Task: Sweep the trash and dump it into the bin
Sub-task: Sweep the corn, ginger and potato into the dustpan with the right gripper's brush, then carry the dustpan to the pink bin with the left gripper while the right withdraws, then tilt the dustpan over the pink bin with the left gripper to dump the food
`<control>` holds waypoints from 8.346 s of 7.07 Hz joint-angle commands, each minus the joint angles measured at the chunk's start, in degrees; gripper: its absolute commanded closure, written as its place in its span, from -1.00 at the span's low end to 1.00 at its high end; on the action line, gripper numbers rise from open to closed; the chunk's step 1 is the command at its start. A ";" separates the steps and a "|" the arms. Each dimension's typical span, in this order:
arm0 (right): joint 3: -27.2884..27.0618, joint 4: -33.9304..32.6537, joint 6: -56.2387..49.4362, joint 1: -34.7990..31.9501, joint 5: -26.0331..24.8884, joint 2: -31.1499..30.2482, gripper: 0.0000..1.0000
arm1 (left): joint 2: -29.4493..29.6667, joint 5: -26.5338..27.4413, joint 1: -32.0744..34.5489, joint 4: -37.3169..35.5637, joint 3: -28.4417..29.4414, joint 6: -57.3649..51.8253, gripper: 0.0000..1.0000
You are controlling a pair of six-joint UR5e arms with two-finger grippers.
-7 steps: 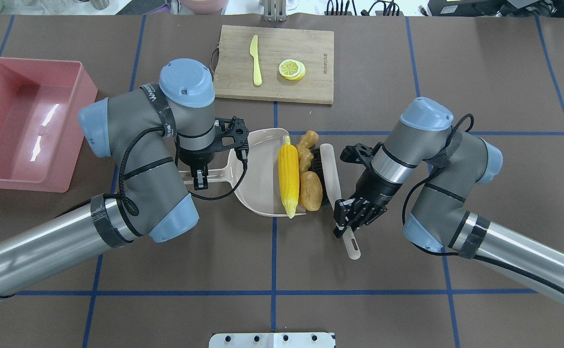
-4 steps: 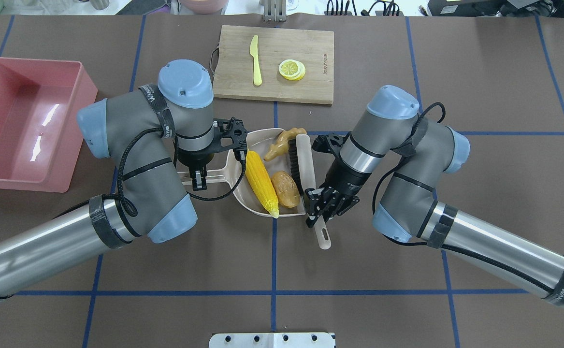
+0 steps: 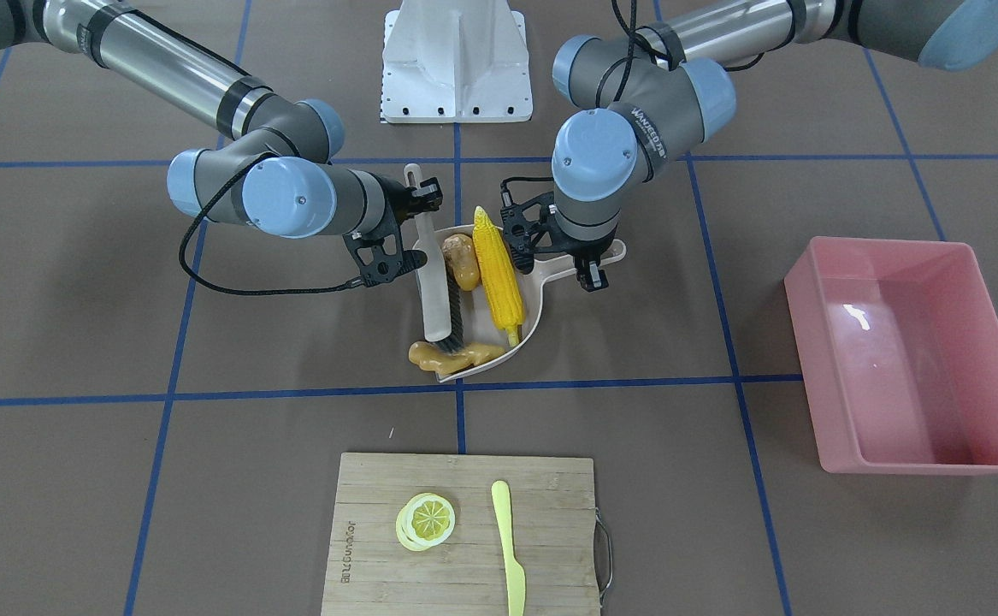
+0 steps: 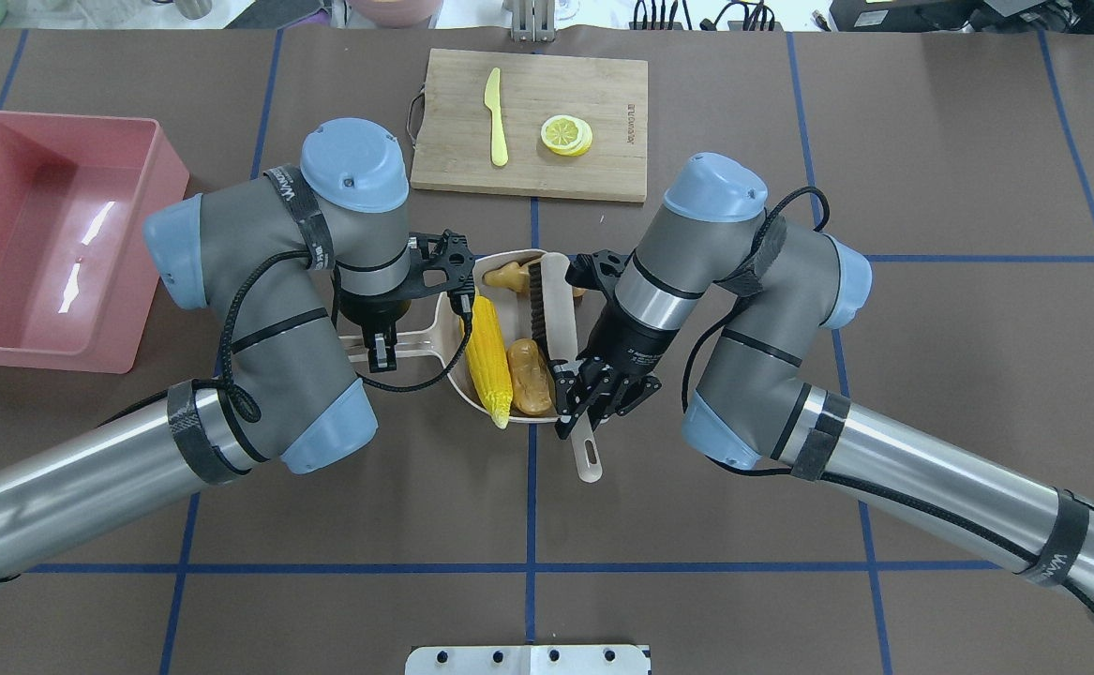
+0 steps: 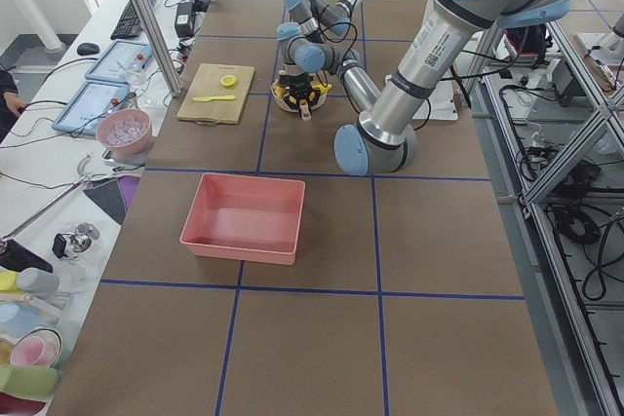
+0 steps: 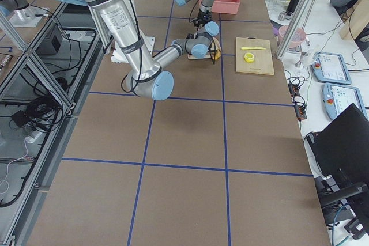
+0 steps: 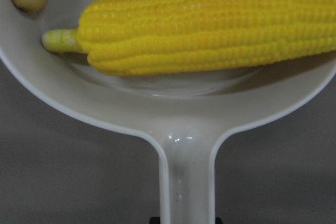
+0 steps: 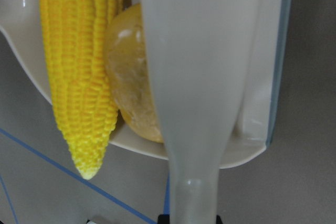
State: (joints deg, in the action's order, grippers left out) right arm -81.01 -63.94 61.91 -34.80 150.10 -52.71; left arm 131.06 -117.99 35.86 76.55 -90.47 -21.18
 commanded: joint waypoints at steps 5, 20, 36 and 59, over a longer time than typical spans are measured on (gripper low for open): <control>-12.76 -6.54 2.61 -11.92 5.45 -7.74 1.00 | -0.63 0.13 0.17 2.55 -0.23 0.18 1.00; -36.76 -62.01 -63.30 -32.79 -15.72 -42.69 1.00 | -25.74 -11.00 29.93 12.33 -18.43 21.62 1.00; -22.70 -49.79 -55.40 -19.08 -8.25 -44.50 -0.69 | -35.08 -25.09 39.29 -43.36 -27.57 14.02 1.00; -19.10 -32.04 -64.72 -54.50 -22.22 -43.80 -1.00 | -14.25 -12.52 42.56 -36.68 -24.22 -3.74 1.00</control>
State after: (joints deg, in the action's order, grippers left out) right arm -99.95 -96.00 -2.64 -89.30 127.91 -96.70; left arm 116.71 -130.40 81.41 35.58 -112.96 -28.83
